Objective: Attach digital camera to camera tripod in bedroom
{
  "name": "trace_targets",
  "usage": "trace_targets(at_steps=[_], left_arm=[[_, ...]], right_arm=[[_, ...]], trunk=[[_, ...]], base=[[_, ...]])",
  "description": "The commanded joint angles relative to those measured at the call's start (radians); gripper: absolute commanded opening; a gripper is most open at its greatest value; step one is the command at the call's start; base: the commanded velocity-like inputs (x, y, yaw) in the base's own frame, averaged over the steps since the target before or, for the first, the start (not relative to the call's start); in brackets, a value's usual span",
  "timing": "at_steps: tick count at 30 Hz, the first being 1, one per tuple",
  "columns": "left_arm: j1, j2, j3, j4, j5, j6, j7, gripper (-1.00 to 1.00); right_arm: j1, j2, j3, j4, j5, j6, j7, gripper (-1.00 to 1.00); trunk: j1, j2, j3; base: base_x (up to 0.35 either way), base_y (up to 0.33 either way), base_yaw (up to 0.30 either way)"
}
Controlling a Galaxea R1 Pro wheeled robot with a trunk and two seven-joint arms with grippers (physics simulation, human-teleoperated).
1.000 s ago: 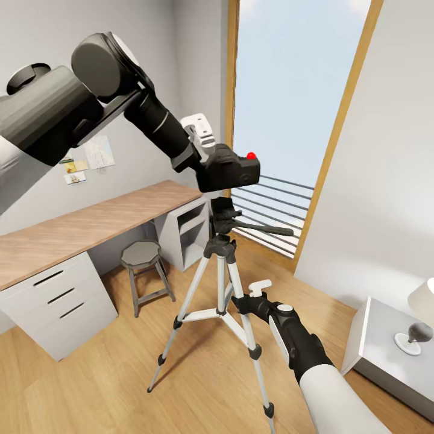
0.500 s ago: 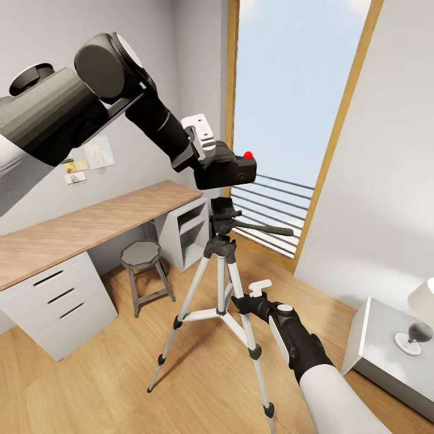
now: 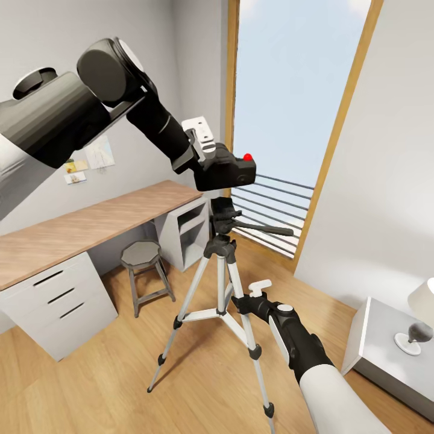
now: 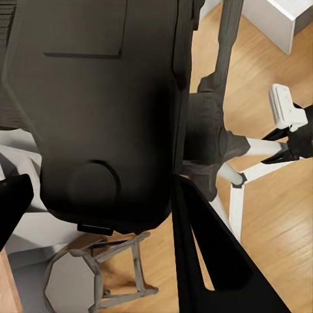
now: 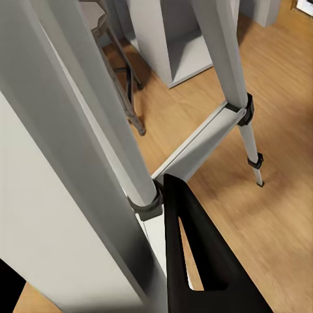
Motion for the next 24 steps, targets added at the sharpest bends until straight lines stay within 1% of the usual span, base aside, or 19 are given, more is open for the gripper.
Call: trace_targets(at_steps=[1,11,15,16,20,24], left_arm=[[-0.001,0.001,-0.003,0.000,0.007,0.004,0.007,-1.00],[0.001,0.001,-0.004,0.002,0.008,0.001,0.009,-1.00],[0.005,0.001,-0.004,0.002,0.010,0.000,0.034,-1.00],[0.007,0.001,-0.004,0.002,0.011,0.000,0.051,-1.00],[0.010,0.001,-0.003,0.002,0.016,0.000,0.082,-1.00],[0.014,0.001,-0.002,0.000,0.018,0.001,0.094,-1.00]], right_arm=[[0.000,0.000,0.000,0.013,0.079,0.004,0.005,-1.00],[0.000,0.000,0.000,0.013,0.079,0.004,0.005,-1.00],[0.000,0.000,0.000,0.013,0.079,0.004,0.005,-1.00],[0.000,0.000,0.000,0.013,0.079,0.004,0.005,-1.00],[0.000,0.000,0.000,0.013,0.079,0.004,0.005,-1.00],[0.000,0.000,0.000,0.013,0.079,0.004,0.005,-1.00]], trunk=[[0.001,-0.002,-0.002],[0.001,-0.002,-0.002],[0.001,-0.002,-0.002],[0.001,-0.002,-0.002],[0.001,-0.002,-0.002],[0.001,-0.002,-0.002]], base=[[0.000,0.000,0.000],[0.000,0.000,0.000],[0.000,0.000,0.000],[0.000,0.000,0.000],[0.000,0.000,0.000],[0.000,0.000,0.000]])
